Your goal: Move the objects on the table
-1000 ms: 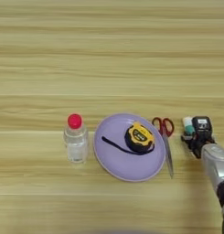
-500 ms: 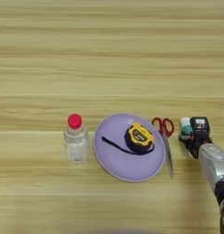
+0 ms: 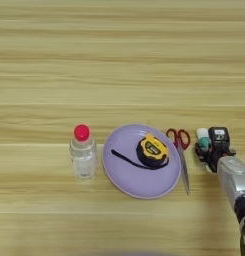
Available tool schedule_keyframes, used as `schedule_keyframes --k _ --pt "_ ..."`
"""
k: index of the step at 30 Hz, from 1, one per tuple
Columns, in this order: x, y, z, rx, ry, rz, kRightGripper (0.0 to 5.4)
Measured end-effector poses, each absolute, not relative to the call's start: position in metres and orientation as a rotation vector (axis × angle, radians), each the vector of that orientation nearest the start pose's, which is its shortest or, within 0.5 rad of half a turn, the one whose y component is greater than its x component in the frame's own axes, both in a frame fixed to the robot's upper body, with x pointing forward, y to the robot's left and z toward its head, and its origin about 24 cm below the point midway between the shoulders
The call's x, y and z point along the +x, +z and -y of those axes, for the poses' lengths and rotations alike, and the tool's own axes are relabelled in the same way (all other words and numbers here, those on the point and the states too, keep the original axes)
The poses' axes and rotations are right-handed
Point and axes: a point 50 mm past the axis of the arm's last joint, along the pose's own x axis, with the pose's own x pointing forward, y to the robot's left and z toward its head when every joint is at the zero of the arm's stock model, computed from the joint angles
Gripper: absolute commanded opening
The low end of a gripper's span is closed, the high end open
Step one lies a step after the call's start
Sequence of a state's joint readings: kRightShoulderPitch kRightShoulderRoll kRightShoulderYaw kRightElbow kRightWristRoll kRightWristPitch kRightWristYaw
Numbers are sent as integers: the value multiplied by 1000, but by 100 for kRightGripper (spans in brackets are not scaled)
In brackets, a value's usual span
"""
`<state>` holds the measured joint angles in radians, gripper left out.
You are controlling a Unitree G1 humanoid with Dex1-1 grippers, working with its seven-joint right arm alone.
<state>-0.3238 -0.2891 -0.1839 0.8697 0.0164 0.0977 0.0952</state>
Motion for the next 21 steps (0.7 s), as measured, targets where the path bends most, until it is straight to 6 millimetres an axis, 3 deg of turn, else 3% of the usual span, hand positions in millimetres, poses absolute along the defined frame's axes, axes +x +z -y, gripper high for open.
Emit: schedule_keyframes --k 9,21 --pt "280 -28 246 -212 -116 -406 423" --pt "278 -25 243 -240 -104 -369 538"
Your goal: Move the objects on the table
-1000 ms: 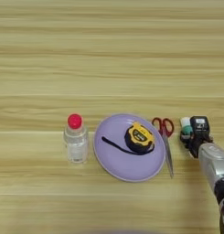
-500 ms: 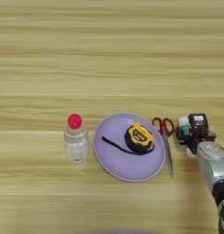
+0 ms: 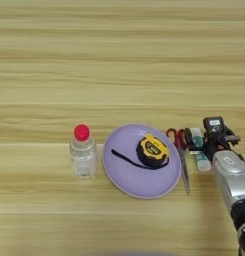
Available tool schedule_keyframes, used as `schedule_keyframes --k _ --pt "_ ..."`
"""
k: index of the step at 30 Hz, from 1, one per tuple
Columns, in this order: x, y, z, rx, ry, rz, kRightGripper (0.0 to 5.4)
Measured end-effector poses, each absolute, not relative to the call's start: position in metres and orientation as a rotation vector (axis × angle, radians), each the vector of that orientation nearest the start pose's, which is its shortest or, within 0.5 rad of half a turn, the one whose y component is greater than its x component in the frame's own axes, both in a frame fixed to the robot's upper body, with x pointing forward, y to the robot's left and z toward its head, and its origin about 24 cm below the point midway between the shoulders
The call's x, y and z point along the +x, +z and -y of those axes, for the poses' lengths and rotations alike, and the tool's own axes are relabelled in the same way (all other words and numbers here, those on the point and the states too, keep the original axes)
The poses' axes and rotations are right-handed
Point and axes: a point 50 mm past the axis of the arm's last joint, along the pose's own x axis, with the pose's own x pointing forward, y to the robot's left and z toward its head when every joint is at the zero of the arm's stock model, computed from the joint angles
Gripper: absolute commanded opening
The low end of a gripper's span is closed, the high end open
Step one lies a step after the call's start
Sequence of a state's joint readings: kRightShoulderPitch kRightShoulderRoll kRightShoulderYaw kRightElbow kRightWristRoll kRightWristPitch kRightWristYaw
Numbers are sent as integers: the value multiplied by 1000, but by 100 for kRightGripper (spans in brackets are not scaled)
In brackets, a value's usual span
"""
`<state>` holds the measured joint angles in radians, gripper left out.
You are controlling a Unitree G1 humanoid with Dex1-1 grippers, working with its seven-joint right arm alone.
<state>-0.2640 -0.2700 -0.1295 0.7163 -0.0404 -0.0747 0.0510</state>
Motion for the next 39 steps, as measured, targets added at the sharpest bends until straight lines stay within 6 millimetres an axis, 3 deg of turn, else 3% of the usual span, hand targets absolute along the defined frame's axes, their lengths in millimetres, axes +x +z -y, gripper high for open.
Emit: schedule_keyframes --k 39 --pt "267 -37 235 -513 3 -426 538"
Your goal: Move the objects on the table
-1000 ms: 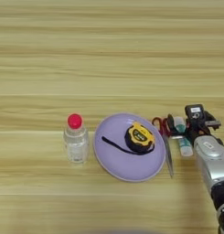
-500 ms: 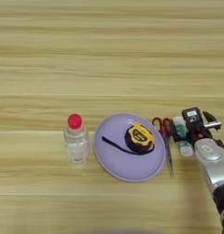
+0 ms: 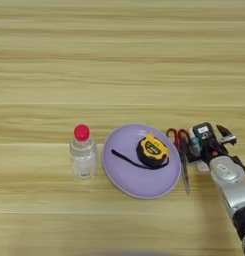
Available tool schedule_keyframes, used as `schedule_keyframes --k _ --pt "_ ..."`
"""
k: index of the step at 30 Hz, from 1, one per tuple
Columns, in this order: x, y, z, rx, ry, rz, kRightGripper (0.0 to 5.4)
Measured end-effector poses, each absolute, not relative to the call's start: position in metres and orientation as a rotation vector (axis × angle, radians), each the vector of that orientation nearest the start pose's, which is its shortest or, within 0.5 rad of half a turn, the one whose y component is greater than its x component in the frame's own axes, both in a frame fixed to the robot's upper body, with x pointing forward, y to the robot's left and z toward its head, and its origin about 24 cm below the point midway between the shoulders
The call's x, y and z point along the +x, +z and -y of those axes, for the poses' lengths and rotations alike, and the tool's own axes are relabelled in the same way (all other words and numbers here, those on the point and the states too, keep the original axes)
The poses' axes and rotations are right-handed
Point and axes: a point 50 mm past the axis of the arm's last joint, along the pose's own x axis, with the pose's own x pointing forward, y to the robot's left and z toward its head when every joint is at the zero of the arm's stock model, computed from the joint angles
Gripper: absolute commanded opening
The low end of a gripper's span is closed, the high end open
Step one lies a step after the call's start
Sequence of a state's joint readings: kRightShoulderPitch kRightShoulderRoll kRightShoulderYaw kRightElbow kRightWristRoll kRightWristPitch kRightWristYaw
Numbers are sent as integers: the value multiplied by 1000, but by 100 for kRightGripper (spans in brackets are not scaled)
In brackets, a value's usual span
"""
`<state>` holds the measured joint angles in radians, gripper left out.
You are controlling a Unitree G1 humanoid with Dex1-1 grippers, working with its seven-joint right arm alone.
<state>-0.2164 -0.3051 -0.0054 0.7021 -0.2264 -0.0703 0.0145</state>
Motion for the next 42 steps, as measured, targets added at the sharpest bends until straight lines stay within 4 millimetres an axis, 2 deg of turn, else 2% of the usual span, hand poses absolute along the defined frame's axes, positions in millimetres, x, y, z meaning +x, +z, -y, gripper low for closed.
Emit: schedule_keyframes --k 15,42 --pt "266 -42 229 -542 54 -453 538" --pt "265 -43 229 -526 72 -468 538"
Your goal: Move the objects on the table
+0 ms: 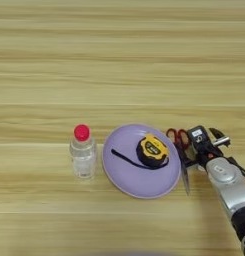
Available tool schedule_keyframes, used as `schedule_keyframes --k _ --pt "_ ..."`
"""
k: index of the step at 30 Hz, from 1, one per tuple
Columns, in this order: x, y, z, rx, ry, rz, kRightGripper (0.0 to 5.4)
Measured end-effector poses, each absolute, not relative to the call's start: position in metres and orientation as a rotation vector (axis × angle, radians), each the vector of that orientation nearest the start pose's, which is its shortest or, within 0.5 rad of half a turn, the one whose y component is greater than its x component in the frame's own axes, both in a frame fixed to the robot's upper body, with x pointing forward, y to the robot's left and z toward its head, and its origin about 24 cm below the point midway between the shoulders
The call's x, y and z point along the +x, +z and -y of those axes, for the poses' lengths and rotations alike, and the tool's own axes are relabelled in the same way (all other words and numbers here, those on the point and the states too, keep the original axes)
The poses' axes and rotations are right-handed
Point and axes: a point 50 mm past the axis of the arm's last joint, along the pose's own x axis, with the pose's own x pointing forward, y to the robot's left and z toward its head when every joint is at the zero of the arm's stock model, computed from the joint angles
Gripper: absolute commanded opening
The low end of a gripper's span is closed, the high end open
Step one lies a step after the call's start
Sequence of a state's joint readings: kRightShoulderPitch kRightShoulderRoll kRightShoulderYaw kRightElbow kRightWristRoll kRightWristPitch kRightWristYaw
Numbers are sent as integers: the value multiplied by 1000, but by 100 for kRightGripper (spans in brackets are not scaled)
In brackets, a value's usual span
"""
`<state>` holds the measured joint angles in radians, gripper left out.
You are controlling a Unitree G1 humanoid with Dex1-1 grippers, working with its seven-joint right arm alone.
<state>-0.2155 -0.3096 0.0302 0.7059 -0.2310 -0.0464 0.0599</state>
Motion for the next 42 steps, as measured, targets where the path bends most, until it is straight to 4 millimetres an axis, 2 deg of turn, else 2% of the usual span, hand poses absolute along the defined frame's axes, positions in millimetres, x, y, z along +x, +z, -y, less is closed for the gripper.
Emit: schedule_keyframes --k 25,42 --pt "263 -43 221 -462 157 -479 538" --pt "259 -43 219 -491 154 -470 538"
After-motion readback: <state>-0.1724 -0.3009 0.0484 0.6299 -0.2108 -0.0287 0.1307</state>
